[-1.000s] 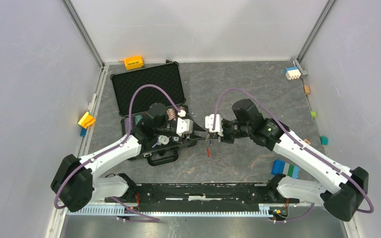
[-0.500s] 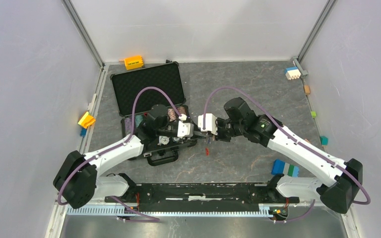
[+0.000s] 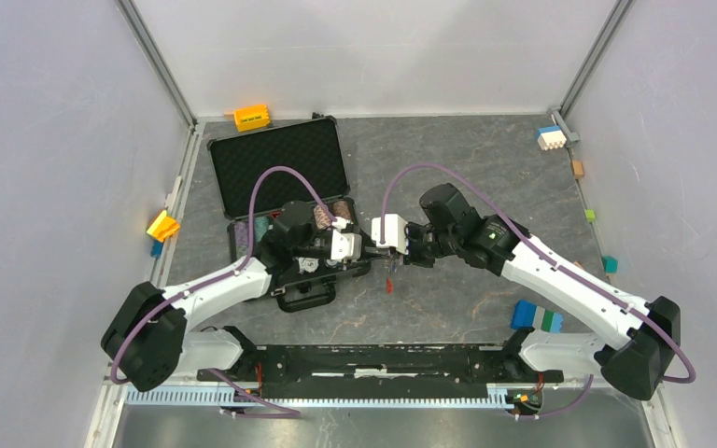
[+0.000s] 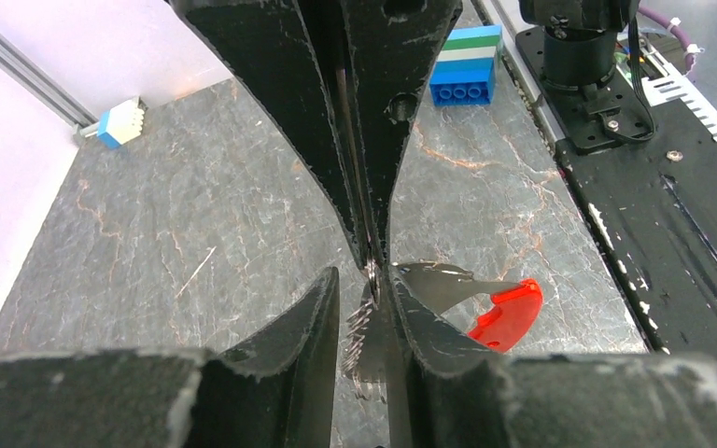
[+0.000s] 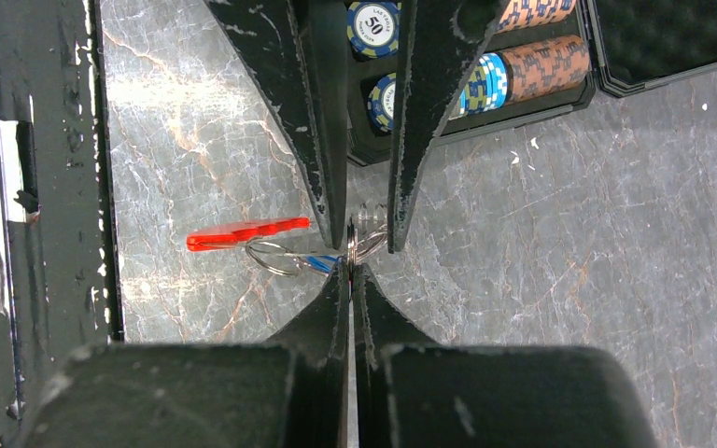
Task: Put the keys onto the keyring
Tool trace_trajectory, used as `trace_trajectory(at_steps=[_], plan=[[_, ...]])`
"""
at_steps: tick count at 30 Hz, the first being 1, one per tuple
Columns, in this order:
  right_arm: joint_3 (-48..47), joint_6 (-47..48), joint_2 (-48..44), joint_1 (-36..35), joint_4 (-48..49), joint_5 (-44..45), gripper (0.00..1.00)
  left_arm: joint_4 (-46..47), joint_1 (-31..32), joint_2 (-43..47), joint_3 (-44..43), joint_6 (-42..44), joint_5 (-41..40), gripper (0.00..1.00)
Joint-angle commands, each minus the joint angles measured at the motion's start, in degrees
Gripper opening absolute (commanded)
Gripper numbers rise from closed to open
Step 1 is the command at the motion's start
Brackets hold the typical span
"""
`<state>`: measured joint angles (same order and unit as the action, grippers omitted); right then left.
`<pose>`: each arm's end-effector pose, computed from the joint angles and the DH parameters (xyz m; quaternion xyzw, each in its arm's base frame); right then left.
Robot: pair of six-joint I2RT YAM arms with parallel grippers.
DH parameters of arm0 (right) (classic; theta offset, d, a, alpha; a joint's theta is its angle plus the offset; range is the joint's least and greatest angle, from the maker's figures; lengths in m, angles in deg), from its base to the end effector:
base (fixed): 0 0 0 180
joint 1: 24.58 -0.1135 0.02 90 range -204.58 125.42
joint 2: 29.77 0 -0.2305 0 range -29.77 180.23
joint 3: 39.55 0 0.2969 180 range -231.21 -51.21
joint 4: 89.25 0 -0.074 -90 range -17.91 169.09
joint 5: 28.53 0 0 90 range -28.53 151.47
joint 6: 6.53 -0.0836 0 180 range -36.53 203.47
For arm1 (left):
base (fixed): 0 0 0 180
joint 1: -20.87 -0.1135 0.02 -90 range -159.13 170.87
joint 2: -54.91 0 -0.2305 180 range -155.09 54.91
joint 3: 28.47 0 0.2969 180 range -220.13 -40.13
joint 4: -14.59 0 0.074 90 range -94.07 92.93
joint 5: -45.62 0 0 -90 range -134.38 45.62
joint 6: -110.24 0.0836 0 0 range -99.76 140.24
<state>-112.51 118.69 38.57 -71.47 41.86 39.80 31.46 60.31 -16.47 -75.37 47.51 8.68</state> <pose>0.2095 0.2689 0.2458 -0.6495 0.6345 0.2111 0.3620 0.2199 -0.2674 0.1925 0.6159 0.4006 -0.3967 0.5503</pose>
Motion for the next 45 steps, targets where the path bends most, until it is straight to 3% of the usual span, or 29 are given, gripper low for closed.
trace_trajectory(at_steps=[1,25,37,45], plan=[[-2.69,-0.03,-0.22,-0.39,1.46,0.14,0.0,3.82,-0.15,-0.03,0.28,-1.88,1.67,0.29],[-2.17,-0.12,-0.33,-0.38,2.1,-0.78,0.0,3.92,0.9,-1.98,-0.46,-3.21,2.27,0.13],[-1.03,0.11,-0.84,-0.43,2.19,-0.4,0.0,6.06,0.88,-0.28,-0.33,-5.64,2.14,0.23],[-1.14,0.15,-0.75,-0.39,2.14,-0.66,0.0,6.01,0.86,-0.57,-0.22,-5.98,2.4,0.16]])
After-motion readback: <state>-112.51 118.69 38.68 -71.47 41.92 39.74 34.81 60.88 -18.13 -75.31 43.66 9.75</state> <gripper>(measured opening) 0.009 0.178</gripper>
